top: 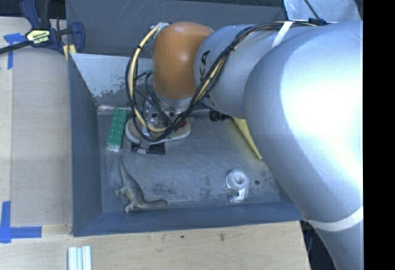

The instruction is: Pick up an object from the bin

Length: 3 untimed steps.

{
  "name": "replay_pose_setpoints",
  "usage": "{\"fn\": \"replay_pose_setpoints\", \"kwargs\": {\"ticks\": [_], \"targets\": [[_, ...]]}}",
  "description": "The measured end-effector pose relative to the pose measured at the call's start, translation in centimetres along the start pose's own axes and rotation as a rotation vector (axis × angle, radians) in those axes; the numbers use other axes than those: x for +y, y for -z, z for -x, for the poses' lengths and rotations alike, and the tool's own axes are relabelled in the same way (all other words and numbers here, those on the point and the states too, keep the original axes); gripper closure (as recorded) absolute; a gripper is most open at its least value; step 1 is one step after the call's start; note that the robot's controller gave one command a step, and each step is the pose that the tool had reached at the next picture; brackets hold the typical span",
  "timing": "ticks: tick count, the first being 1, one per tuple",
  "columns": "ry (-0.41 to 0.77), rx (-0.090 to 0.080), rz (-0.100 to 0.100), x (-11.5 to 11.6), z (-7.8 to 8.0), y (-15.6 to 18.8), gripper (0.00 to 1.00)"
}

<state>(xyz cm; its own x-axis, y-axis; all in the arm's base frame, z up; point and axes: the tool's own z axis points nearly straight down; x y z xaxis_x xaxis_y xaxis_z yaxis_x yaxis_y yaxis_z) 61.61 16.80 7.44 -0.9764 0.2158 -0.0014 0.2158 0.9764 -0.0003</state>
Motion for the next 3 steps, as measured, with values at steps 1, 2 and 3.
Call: {"fn": "replay_pose_setpoints", "kwargs": {"ticks": [1,2,3], "targets": [[0.0,0.0,0.0,0.0,0.0,0.0,1.0],[0.0,0.004,-0.001,0.0,-0.1,0.3,1.0],[0.0,0.006,-0.001,0.0,-0.3,2.1,1.0]]}}
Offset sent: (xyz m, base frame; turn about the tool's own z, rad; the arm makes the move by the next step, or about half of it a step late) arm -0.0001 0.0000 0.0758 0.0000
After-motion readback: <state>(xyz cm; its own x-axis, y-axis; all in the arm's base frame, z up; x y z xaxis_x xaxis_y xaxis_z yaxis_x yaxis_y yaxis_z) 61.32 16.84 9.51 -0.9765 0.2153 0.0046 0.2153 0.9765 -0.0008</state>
